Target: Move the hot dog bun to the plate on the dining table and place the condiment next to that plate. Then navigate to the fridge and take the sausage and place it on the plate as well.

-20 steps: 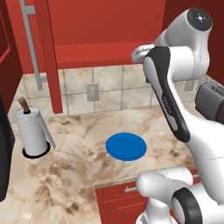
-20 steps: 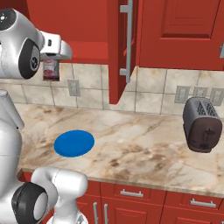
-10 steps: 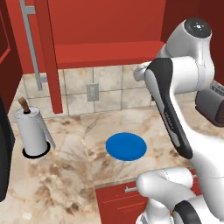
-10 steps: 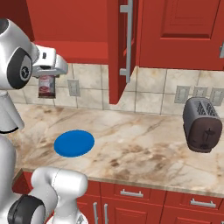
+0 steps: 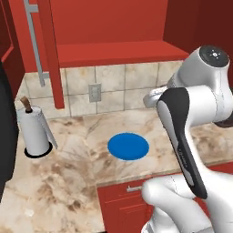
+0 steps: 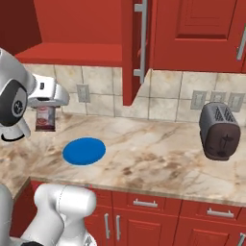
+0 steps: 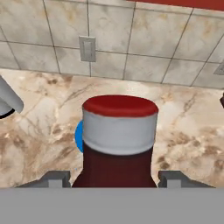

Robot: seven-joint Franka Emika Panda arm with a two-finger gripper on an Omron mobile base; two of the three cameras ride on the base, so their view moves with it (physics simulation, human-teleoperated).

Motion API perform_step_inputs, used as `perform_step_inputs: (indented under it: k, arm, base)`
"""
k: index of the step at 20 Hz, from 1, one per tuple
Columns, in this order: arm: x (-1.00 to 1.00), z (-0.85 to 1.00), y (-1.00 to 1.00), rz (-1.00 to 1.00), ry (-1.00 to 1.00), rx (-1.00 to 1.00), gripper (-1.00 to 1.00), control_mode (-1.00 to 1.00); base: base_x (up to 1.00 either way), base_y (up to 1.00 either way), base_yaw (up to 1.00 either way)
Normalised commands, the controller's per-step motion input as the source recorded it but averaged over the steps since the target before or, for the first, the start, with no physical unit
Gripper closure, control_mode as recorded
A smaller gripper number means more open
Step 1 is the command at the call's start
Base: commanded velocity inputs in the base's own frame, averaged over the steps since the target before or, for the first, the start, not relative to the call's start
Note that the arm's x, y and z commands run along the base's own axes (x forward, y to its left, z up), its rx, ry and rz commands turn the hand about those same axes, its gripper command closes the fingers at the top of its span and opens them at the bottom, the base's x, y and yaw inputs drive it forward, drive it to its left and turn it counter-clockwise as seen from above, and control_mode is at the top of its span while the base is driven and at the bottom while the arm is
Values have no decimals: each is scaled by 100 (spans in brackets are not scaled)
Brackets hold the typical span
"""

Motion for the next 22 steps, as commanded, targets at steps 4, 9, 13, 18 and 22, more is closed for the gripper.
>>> perform_step_inputs:
  k: [4,9,13,18,22]
  arm:
    - [0,0,0,0,0,0,100,100]
    - [0,0,0,0,0,0,100,100]
    - [0,0,0,0,0,0,100,100]
    - [0,0,0,0,0,0,100,100]
    - [0,0,0,0,0,0,100,100]
  base:
    - [-100,-50,-9]
    - [-69,-64,-32]
    - [0,-36,-85]
    - [0,-29,-88]
    - [0,-38,-87]
